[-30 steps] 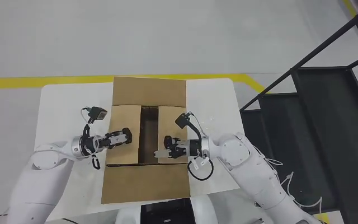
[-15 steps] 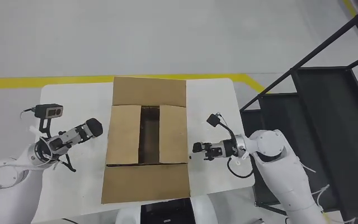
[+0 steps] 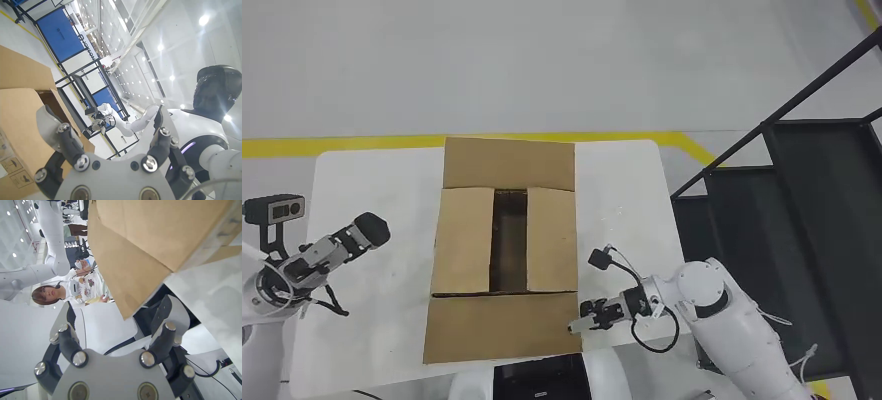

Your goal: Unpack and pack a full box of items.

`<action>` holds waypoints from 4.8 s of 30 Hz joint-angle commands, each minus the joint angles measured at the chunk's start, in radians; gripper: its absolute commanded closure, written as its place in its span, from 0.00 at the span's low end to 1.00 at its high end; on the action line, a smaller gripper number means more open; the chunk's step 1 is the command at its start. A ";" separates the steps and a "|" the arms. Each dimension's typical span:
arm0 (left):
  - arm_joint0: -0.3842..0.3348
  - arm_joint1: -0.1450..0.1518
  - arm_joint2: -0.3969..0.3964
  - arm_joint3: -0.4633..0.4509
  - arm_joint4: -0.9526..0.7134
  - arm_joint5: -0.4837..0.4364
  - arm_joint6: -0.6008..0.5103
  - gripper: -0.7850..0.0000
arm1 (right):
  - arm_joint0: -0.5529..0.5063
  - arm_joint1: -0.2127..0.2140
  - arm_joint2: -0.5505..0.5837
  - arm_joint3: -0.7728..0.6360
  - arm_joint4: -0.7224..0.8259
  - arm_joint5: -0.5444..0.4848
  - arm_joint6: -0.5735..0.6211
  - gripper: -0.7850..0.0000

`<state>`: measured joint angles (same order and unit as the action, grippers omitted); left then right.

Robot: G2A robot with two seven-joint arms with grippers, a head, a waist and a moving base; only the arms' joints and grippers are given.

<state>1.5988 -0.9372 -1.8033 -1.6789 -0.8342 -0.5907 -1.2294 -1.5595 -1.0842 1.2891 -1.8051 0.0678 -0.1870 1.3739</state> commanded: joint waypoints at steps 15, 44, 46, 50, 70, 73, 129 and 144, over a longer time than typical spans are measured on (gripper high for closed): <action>0.032 -0.005 -0.025 -0.020 0.000 0.001 0.000 0.00 | 0.011 -0.005 0.004 0.036 0.458 -0.051 -0.091 0.00; 0.012 -0.011 0.116 0.028 0.148 0.093 -0.093 0.00 | 0.187 -0.024 -0.134 0.115 0.139 -0.106 -0.395 0.00; 0.002 -0.012 0.135 0.046 0.183 0.075 -0.075 0.00 | 0.189 -0.023 -0.133 0.113 0.138 -0.109 -0.400 0.00; -0.009 -0.013 0.160 0.063 0.229 0.012 -0.012 0.00 | 0.196 -0.022 -0.137 0.109 0.139 -0.108 -0.405 0.00; -0.075 0.008 0.281 0.118 0.344 -0.116 0.116 0.00 | 0.244 -0.014 -0.052 0.132 0.088 -0.163 -0.569 0.00; -0.070 0.015 0.279 0.111 0.338 -0.114 0.114 0.00 | 0.296 -0.017 -0.031 0.170 0.033 -0.144 -0.661 0.00; -0.062 0.061 0.326 0.065 0.311 -0.154 0.155 0.00 | 0.368 -0.036 -0.167 0.258 0.125 -0.159 -0.390 0.00; -0.142 0.057 0.360 0.119 0.315 -0.146 0.153 0.00 | 0.345 -0.032 -0.180 0.257 0.078 -0.139 -0.440 0.00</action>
<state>1.4689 -0.8798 -1.4457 -1.5666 -0.5238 -0.7391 -1.0765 -1.2136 -1.1166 1.1098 -1.5474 0.1454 -0.3252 0.9375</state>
